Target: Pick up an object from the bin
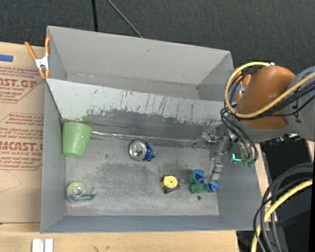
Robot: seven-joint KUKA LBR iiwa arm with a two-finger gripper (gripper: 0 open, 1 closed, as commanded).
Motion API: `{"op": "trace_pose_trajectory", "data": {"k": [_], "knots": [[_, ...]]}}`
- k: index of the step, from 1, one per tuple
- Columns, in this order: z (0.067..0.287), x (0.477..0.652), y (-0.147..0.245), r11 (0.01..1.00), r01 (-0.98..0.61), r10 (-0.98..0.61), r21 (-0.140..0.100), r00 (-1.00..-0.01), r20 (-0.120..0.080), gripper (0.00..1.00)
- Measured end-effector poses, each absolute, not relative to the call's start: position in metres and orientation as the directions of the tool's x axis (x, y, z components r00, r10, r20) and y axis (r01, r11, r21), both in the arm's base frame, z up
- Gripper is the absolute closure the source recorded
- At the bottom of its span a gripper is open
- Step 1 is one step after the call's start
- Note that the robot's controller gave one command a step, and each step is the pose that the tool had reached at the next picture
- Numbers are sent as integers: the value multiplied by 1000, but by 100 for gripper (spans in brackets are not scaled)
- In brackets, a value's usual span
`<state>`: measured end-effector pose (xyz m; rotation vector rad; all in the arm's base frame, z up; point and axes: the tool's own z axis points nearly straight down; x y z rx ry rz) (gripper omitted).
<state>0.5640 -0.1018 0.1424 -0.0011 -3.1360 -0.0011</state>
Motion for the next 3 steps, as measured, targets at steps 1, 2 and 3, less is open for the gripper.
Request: {"op": "trace_pose_trajectory", "data": {"k": [1, 2, 3], "knots": [[72, 537, -128, 991, -136, -136, 1, -991, 5, 0], [75, 539, -127, 991, -137, -137, 0, -991, -1, 100], [282, 554, -126, 995, -96, -96, -5, -995, -12, 100]]}}
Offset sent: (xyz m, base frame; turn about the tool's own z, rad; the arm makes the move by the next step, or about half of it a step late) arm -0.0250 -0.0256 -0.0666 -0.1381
